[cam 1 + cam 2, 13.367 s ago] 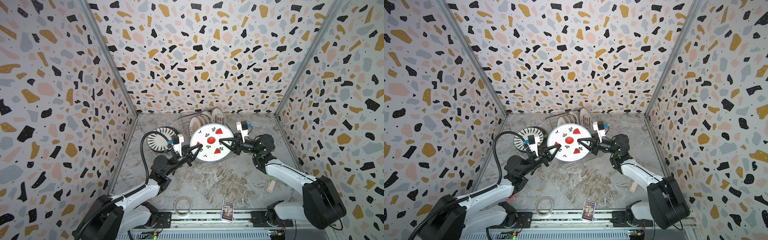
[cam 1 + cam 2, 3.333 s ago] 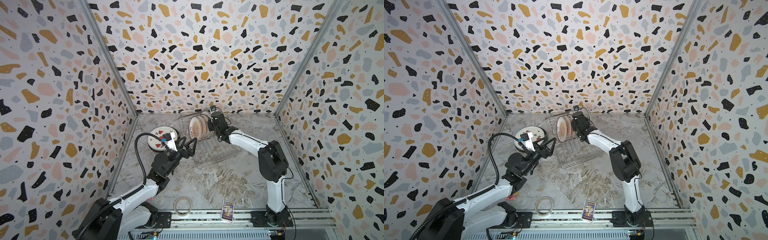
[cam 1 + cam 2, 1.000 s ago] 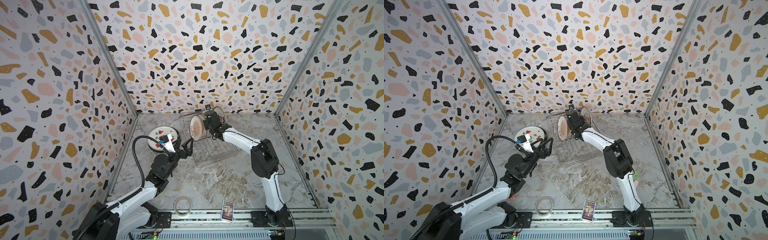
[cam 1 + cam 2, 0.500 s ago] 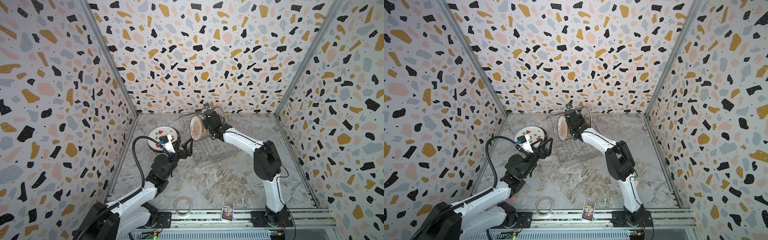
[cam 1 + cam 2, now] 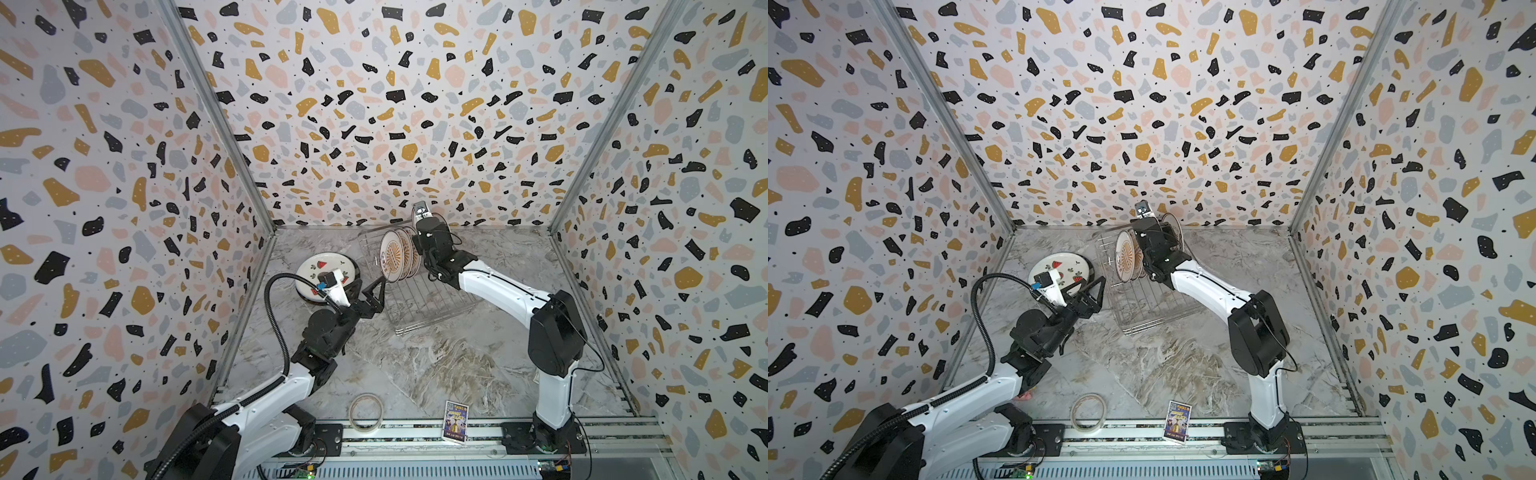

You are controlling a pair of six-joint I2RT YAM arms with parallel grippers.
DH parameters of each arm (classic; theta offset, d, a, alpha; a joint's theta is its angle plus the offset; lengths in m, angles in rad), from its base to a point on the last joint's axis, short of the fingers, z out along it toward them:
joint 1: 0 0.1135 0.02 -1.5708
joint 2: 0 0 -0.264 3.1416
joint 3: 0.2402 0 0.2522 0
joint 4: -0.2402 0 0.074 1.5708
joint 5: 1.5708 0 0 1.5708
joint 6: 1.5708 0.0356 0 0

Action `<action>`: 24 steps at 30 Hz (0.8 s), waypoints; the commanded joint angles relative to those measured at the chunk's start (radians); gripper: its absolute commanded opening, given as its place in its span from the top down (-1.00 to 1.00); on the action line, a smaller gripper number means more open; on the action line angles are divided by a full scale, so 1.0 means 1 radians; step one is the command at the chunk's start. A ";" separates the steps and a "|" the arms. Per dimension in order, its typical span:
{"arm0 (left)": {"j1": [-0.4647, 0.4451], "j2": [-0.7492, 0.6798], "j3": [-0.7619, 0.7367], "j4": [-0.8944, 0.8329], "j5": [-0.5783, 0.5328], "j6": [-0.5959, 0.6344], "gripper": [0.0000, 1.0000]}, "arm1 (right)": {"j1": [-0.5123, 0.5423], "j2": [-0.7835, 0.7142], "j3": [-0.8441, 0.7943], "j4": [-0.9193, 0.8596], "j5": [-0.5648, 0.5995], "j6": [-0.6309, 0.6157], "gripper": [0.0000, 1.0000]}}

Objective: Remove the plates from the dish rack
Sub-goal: 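Pull the 'Just To Eat' plate up out of the rack with the right gripper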

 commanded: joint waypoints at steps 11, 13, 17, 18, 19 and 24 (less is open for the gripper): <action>-0.005 -0.046 -0.003 0.000 0.003 0.019 -0.99 | 0.062 -0.379 -0.273 0.214 0.040 -0.016 1.00; -0.005 -0.059 0.003 -0.025 0.009 0.036 -0.99 | 0.062 -0.436 -0.324 0.228 0.018 0.001 1.00; -0.005 -0.095 0.000 -0.046 0.037 0.059 -0.99 | 0.021 -0.557 -0.421 0.214 -0.161 0.094 1.00; -0.005 -0.104 0.000 -0.050 0.049 0.064 -0.99 | 0.002 -0.584 -0.444 0.209 -0.232 0.130 1.00; -0.006 -0.112 0.000 -0.053 0.064 0.071 -0.99 | -0.024 -0.616 -0.477 0.211 -0.317 0.165 1.00; -0.005 -0.140 -0.013 -0.039 0.132 0.104 -0.99 | -0.138 -0.739 -0.632 0.294 -0.657 0.295 1.00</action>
